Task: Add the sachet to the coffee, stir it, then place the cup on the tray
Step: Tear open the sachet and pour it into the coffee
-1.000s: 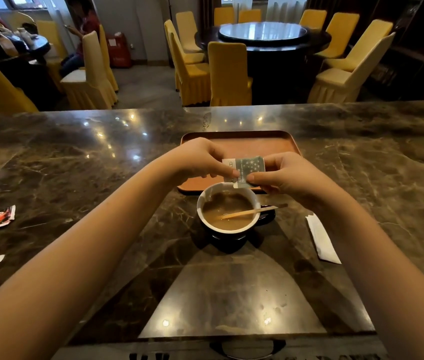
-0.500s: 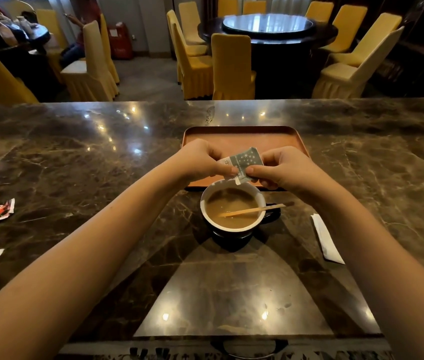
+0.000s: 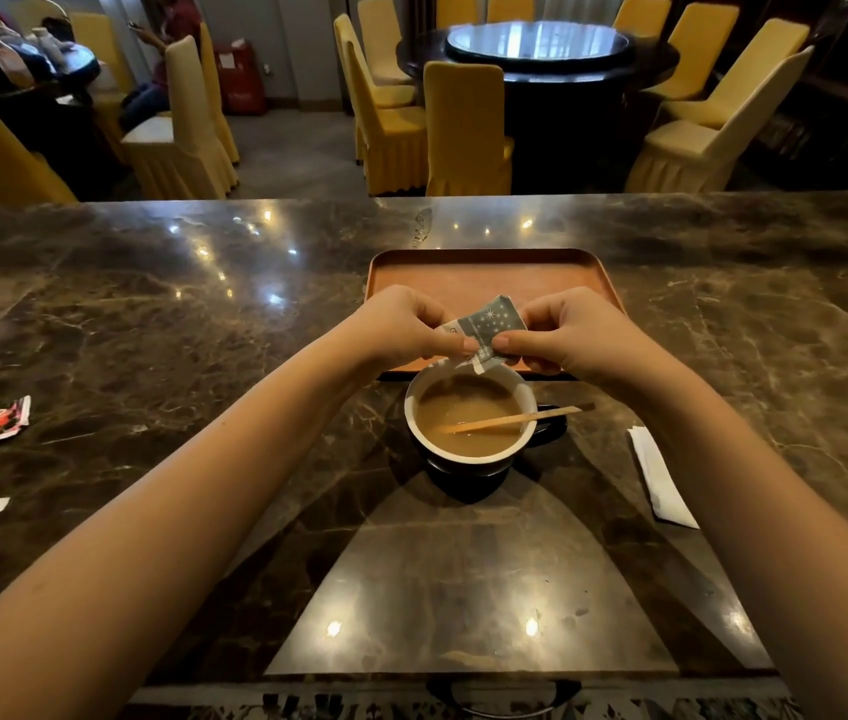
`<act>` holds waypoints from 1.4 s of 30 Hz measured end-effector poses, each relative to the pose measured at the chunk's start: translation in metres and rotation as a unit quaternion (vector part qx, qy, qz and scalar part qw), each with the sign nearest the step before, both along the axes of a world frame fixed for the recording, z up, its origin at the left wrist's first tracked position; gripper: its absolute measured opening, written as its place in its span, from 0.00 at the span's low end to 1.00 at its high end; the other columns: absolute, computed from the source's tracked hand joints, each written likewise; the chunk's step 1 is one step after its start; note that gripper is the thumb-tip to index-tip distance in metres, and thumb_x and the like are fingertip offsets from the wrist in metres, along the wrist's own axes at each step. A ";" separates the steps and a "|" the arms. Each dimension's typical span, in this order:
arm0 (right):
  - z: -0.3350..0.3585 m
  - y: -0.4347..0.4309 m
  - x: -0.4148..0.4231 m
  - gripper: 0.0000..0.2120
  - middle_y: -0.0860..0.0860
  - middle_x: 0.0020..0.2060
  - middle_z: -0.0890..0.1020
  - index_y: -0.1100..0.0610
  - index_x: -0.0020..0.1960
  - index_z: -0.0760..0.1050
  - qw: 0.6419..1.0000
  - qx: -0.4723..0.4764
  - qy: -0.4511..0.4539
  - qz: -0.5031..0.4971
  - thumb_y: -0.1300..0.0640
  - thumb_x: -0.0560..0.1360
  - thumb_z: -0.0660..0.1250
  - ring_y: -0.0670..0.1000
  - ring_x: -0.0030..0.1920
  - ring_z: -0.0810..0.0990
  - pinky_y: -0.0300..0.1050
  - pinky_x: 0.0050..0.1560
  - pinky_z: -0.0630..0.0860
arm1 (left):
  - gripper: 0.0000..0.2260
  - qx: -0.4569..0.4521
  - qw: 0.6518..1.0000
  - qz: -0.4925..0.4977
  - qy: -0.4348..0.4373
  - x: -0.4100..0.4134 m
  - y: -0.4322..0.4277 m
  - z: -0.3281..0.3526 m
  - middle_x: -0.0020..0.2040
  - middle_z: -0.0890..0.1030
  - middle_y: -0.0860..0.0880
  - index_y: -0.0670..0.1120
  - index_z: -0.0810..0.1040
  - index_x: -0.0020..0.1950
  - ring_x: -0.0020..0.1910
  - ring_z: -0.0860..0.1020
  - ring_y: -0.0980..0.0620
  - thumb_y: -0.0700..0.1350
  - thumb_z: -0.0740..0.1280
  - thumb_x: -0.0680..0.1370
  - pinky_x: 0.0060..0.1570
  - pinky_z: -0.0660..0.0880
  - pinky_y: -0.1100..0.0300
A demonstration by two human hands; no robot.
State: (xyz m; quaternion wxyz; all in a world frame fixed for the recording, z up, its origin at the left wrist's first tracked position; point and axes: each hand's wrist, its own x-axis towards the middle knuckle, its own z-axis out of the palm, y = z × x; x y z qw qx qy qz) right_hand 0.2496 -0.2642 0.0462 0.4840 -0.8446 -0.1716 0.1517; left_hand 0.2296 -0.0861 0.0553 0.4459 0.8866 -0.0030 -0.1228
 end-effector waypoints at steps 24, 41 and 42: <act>-0.001 0.005 0.003 0.05 0.54 0.34 0.81 0.59 0.43 0.80 1.000 -0.022 0.000 0.022 0.58 0.70 0.70 0.45 0.30 0.76 0.34 0.30 0.74 | 0.08 0.011 1.000 0.010 -0.015 -0.005 0.000 -0.003 0.35 0.78 0.53 0.42 0.82 0.45 0.34 0.73 0.58 0.45 0.71 0.70 0.36 0.69 0.67; 0.000 0.001 0.000 0.08 0.57 0.35 0.81 0.64 0.45 0.80 0.999 -0.032 -0.014 0.018 0.59 0.70 0.70 0.48 0.32 0.75 0.37 0.33 0.73 | 0.10 0.012 1.000 0.000 -0.011 -0.006 -0.001 -0.003 0.48 0.83 0.38 0.40 0.83 0.45 0.43 0.75 0.50 0.45 0.72 0.69 0.45 0.73 0.58; 0.001 0.002 0.000 0.09 0.57 0.36 0.81 0.64 0.45 0.80 0.999 -0.033 -0.015 0.019 0.59 0.70 0.70 0.48 0.32 0.76 0.37 0.33 0.74 | 0.10 0.013 1.000 0.001 -0.012 -0.006 -0.001 -0.003 0.48 0.83 0.39 0.40 0.83 0.45 0.43 0.75 0.51 0.45 0.72 0.69 0.45 0.73 0.59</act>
